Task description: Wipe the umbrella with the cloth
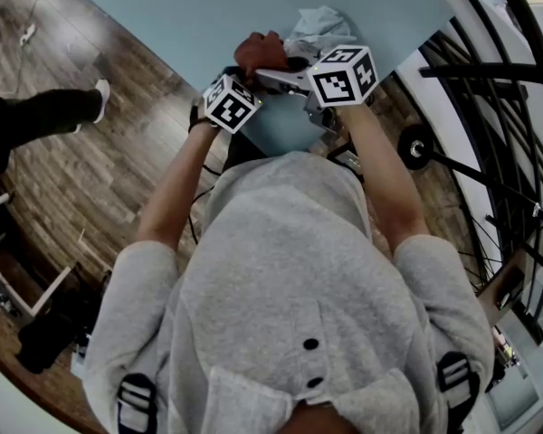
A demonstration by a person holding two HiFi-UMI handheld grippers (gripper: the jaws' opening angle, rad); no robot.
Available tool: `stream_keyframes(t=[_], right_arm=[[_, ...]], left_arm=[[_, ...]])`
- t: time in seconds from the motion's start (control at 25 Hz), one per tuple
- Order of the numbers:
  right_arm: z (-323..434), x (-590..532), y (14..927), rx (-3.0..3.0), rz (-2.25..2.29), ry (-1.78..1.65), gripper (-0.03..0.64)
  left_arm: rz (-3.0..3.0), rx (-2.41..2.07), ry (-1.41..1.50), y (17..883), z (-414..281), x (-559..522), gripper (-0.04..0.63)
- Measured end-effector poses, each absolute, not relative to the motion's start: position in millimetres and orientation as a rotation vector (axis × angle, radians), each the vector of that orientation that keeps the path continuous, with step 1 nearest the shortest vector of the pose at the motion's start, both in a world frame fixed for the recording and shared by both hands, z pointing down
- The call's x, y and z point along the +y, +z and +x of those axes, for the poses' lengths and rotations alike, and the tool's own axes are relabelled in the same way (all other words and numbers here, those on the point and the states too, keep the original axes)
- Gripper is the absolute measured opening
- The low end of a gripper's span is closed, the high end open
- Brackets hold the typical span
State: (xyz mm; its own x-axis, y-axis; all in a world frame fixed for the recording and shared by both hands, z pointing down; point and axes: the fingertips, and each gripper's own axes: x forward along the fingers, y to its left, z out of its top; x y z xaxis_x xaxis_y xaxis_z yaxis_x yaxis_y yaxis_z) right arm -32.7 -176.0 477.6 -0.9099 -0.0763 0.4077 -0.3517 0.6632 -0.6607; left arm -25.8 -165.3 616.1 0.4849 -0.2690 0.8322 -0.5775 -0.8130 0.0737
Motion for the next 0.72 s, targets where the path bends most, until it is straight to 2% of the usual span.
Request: stream_keyframes(t=[0.24,0.72], right_arm=[[27.0,-214.6,534.7,-2.257,0.732,0.976,0.075],[70.5,-247.1,530.6,-2.159,0.962,0.842,0.075]], left_arm=[[2.404,-0.706,1.244,615.2,-26.2,-165.0,0.161],[2.399,-0.706,1.257,614.0,-26.8,-168.6,0.161]])
